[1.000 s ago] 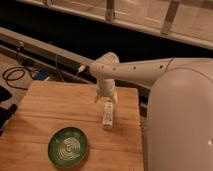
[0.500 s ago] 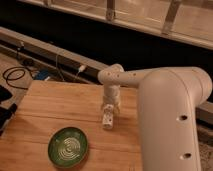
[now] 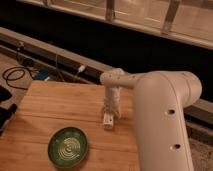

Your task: Place the bottle in the ceramic bowl

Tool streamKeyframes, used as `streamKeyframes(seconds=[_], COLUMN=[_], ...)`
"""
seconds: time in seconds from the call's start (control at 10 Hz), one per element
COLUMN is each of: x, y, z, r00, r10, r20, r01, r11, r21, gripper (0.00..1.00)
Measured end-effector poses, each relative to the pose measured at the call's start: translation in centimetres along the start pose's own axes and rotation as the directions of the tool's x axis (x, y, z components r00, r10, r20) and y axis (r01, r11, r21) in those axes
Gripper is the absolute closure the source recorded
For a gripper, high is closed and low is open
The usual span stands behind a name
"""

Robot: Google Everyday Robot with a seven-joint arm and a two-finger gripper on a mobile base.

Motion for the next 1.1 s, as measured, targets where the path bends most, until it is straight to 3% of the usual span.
streamKeyframes(seconds=[0.1,0.2,0.6,0.9,1.1], x=[0.2,0.4,1.1,1.4,1.7], y=[0.2,0.1,0.7,1.1,1.9], z=[-0.3,-0.8,-1.2,-2.0,-4.0], r00=[1.0,1.0,0.998,0.996,0.991], r10=[-0.01,-0.019,-0.045,-0.064,-0.092], r20=[0.006,0.017,0.033,0.055,0.094], r01=[0.01,0.02,0.047,0.069,0.102], r11=[1.0,0.999,0.996,0.993,0.988], r21=[-0.017,-0.035,-0.07,-0.095,-0.116], gripper=[0.49,0.62,0.98,1.0,1.0])
